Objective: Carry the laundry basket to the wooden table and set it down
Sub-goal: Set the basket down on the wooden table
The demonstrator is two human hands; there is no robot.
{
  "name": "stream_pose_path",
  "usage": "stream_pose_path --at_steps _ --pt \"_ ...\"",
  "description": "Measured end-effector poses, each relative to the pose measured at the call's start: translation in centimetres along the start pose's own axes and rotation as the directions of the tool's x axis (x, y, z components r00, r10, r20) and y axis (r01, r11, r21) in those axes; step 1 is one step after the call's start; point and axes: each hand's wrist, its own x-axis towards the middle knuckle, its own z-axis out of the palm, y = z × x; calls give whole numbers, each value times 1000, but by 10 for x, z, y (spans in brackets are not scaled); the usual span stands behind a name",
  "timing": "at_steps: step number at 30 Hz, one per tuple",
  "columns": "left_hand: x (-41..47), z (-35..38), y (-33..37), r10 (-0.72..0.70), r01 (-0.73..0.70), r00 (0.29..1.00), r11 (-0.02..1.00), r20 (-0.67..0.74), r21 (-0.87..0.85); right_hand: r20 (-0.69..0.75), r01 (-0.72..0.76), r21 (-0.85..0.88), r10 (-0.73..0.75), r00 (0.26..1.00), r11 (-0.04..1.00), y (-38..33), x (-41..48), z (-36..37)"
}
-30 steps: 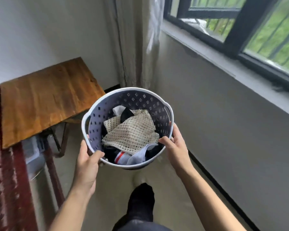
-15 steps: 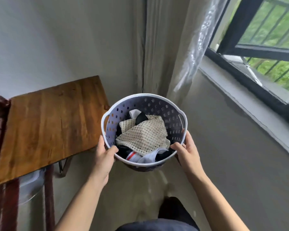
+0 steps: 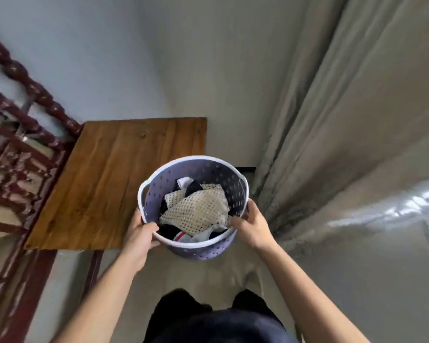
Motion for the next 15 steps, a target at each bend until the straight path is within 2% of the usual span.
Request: stream_pose_path --at_steps 3,7,11,15 --pt "29 -4 16 -38 29 996 994 -85 -103 93 62 -122 -51 994 991 -15 65 17" --pt "82 -13 42 -33 5 990 979 -139 -201 159 140 -168 -114 981 976 -51 126 44" --pt "142 -30 69 9 -32 991 984 -137 -173 103 117 -210 -97 990 971 -114 152 78" --pt "191 -47 83 123 -126 988 992 -93 -24 40 55 -289 -45 998 956 -138 176 106"
